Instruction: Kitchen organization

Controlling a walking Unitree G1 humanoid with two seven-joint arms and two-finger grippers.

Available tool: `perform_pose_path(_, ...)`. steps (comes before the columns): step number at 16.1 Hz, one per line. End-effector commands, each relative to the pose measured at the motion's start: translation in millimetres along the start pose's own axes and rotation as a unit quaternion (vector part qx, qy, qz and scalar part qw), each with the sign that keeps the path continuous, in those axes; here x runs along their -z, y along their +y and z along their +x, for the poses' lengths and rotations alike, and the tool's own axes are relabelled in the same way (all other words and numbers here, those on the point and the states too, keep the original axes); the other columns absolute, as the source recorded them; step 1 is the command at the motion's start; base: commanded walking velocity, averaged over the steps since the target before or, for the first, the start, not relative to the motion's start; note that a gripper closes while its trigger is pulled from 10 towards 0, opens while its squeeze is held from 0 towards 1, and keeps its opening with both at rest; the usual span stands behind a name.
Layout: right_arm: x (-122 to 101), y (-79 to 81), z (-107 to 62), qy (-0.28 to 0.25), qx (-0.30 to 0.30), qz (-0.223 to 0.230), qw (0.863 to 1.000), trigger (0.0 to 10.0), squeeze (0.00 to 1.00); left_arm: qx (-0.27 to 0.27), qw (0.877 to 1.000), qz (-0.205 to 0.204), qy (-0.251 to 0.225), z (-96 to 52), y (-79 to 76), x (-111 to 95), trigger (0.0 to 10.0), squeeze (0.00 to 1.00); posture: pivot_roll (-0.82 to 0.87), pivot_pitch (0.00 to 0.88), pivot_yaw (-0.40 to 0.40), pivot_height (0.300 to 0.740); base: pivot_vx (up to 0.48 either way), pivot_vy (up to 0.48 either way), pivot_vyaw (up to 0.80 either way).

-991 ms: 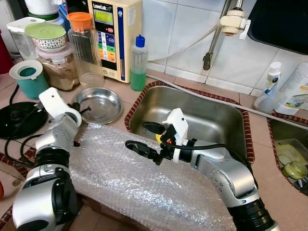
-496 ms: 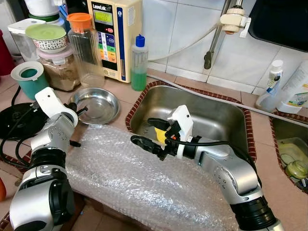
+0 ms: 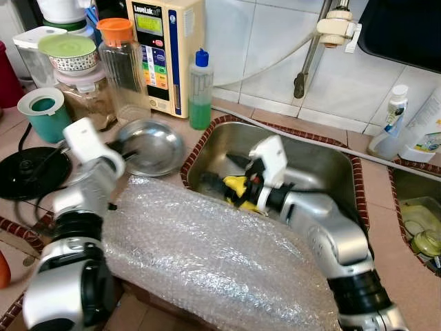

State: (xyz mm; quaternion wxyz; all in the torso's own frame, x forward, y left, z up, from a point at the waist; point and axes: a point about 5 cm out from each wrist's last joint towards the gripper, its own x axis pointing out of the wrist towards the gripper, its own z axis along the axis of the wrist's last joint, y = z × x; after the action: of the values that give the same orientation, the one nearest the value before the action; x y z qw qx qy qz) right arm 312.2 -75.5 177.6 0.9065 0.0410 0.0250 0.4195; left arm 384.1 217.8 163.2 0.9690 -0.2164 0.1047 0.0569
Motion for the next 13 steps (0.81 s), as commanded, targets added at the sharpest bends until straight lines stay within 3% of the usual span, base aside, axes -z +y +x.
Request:
perform_pose_path(1, -1.7, -9.4, -0.6, -0.009, 0.036, 0.009, 0.999, 10.0, 0.00, 0.051, 0.998, -0.005, -0.024, -2.4, -13.5, -5.5, 0.0, 0.00, 0.11, 0.000, -0.007, 0.740, 0.000, 0.000, 0.00)
perform_pose_path(5, -10.9, -27.9, 8.5, -0.038, 0.116, 0.046, 0.992, 10.0, 0.00, 0.149, 0.988, -0.021, -0.041, -9.4, -42.4, -2.7, 0.0, 0.00, 0.12, 0.000, -0.018, 0.740, 0.000, 0.000, 0.00)
perform_pose_path(8, -17.4, -38.4, 15.2, -0.056, 0.159, 0.065, 0.984, 10.0, 0.00, 0.234, 0.972, 0.000, -0.031, -19.9, -64.1, 7.3, 0.0, 0.00, 0.11, 0.000, -0.013, 0.740, 0.000, 0.000, 0.00)
perform_pose_path(13, -9.9, -42.2, 22.2, -0.034, 0.195, 0.063, 0.978, 10.0, 0.00, 0.264, 0.964, -0.006, -0.034, -22.2, -73.8, 8.2, 0.0, 0.00, 0.11, 0.000, -0.011, 0.740, 0.000, 0.000, 0.00)
